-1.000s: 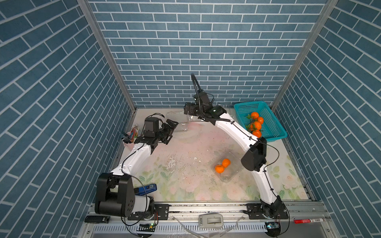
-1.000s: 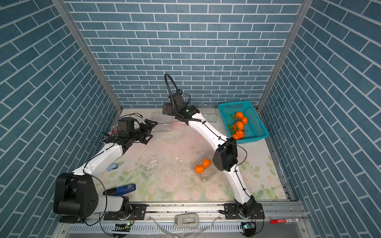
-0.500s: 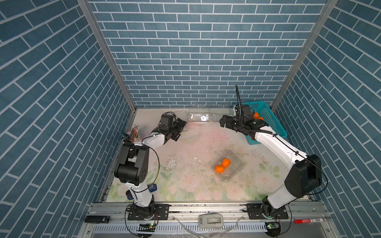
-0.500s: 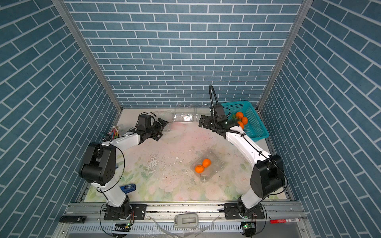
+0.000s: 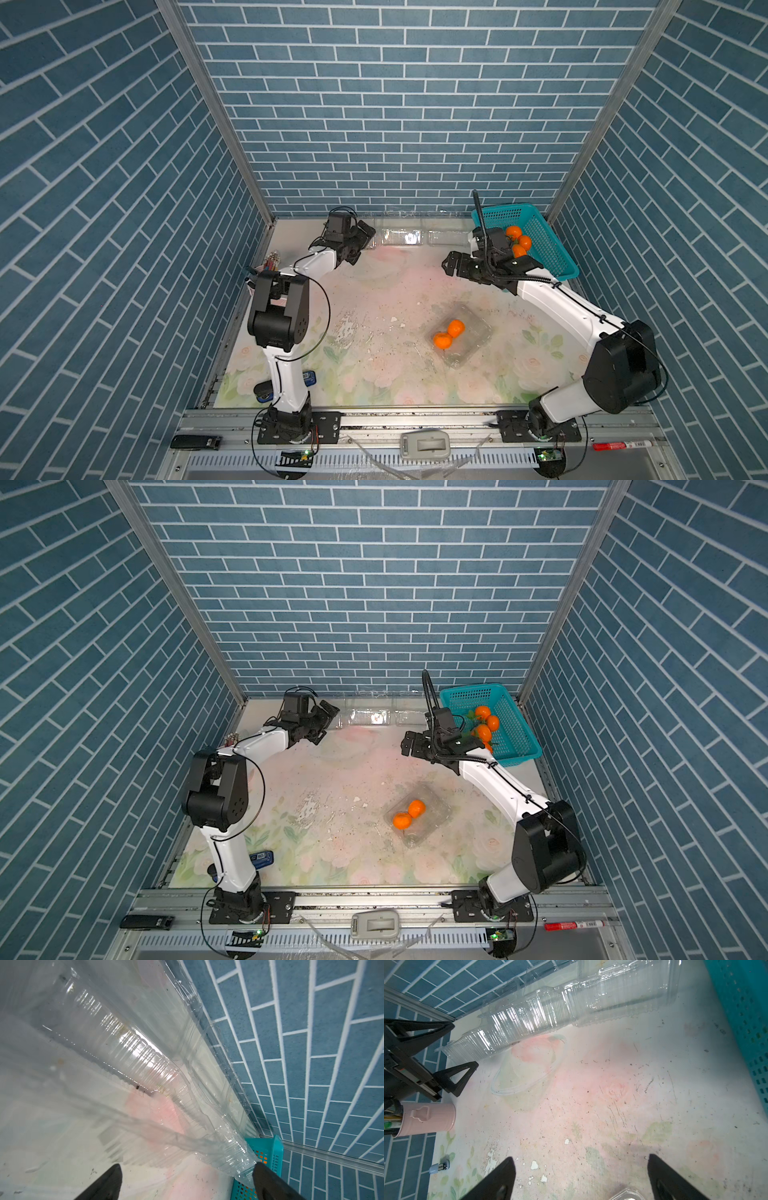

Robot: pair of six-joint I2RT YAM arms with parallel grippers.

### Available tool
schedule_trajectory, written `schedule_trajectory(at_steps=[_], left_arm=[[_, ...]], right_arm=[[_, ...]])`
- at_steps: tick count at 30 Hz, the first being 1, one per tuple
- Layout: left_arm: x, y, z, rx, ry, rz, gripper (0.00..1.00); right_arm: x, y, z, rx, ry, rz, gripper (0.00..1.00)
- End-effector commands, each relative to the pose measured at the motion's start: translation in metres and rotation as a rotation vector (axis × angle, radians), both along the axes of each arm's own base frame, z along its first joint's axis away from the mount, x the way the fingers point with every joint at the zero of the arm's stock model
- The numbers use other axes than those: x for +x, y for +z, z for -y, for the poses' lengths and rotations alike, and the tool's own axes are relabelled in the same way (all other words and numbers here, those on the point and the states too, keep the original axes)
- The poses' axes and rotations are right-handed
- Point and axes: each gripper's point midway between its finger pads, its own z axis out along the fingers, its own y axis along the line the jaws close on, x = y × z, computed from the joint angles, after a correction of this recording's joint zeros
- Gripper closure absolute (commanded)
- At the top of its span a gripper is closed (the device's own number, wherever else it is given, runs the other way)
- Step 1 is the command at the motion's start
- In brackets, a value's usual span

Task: Take oranges out of containers
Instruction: Move the packing box to the center of the board.

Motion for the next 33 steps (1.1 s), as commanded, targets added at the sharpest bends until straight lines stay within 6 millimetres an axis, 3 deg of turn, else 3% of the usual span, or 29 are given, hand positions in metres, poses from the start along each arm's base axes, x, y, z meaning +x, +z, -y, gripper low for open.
schedule_trajectory(at_steps=[1,6,12,16,20,25,29,33], left_arm=[[-0.001,-0.001,-0.007,0.051,-0.005,-0.027,0.01],[-0.010,0.014,-0.011,0.055,-0.023,-0.004,0.01],[-0.058,0.028,0.006,0.076,-0.099,0.004,0.01],[-0.108,0.013,0.030,0.066,-0.165,-0.044,0.01],[-0.158,-0.005,0.069,0.023,-0.237,-0.097,0.01],[-0.208,-0.022,0.110,-0.071,-0.245,-0.156,0.01],[-0.236,-0.030,0.132,-0.067,-0.243,-0.184,0.01],[-0.260,-0.047,0.164,-0.174,-0.249,-0.248,0.01]], right_arm=[[-0.002,0.017,-0.005,0.044,0.021,0.031,0.02],[-0.010,0.015,-0.004,0.032,0.043,0.000,0.01],[-0.030,-0.006,0.015,-0.061,0.050,-0.091,0.02],[-0.050,-0.028,0.043,-0.132,0.007,-0.144,0.01],[-0.073,-0.049,0.067,-0.159,-0.029,-0.204,0.02],[-0.096,-0.074,0.073,-0.142,-0.034,-0.263,0.02],[-0.105,-0.090,0.073,-0.117,-0.039,-0.289,0.02],[-0.106,-0.099,0.070,-0.098,-0.041,-0.296,0.02]])
